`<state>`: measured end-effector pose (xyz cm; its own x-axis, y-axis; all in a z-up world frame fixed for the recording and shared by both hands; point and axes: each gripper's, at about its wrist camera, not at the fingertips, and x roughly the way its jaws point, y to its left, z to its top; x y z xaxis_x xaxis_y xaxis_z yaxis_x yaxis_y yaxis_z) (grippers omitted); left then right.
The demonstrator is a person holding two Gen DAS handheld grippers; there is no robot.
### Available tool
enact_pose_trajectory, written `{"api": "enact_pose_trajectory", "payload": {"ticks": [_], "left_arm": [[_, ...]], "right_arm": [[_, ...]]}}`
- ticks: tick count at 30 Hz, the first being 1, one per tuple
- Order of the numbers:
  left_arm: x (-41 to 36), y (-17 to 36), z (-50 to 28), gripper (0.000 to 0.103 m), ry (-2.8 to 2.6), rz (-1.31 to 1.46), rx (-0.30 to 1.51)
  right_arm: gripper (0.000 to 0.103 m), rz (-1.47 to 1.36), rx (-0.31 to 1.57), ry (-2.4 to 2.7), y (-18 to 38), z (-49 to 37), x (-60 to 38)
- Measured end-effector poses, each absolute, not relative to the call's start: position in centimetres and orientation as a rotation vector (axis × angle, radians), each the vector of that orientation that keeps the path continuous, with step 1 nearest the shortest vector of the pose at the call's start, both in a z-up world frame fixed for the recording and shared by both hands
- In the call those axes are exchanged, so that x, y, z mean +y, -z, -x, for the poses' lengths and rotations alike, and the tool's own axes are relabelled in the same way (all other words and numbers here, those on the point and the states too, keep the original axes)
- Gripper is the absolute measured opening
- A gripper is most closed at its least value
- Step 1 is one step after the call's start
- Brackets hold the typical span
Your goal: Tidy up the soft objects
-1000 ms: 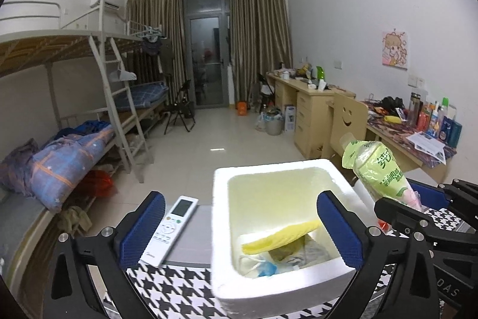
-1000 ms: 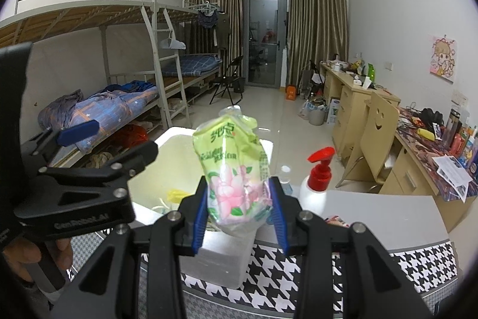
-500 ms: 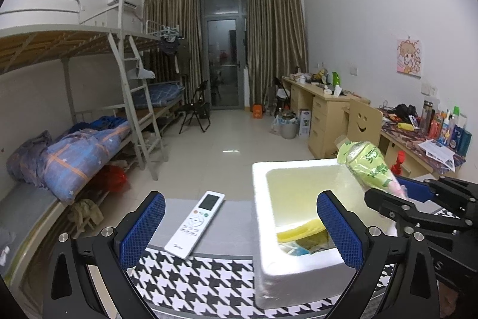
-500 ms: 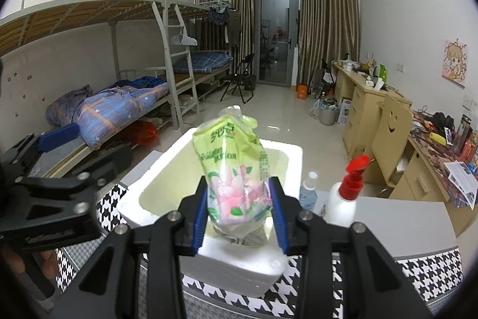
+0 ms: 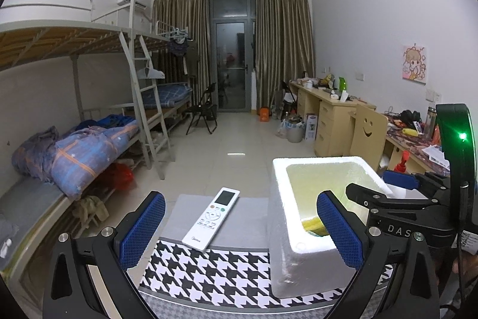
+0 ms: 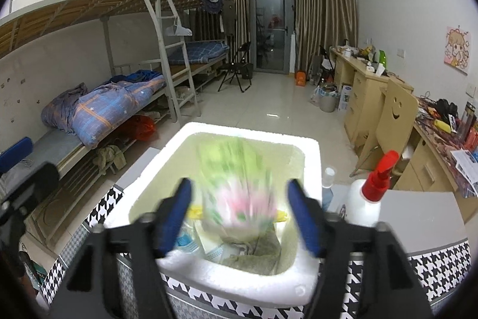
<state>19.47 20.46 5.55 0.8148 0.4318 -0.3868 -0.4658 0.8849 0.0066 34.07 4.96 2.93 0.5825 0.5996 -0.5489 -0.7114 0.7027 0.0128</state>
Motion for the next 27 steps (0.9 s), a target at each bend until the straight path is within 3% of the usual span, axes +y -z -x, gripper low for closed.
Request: {"api": "enact_pose_trajectory", "payload": {"ticks": [10, 16, 27], "left_arm": [[19.9, -5.8, -19.2, 0.102, -0.466, 0.100, 0.388], [18.7, -6.0, -17.8, 0.102, -0.450, 0.101, 0.382], [15.9, -6.9, -13.4, 0.102, -0.426, 0.086, 0.349]], "right_arm": [[0.080, 0.230, 0.538, -0.773, -3.6, -32.2, 3.6], [0.098, 0.207, 0.506, -0.747, -4.6, -30.5, 2.0], [0.098, 0.197, 0.462, -0.744, -5.7, -26.5, -1.0]]}}
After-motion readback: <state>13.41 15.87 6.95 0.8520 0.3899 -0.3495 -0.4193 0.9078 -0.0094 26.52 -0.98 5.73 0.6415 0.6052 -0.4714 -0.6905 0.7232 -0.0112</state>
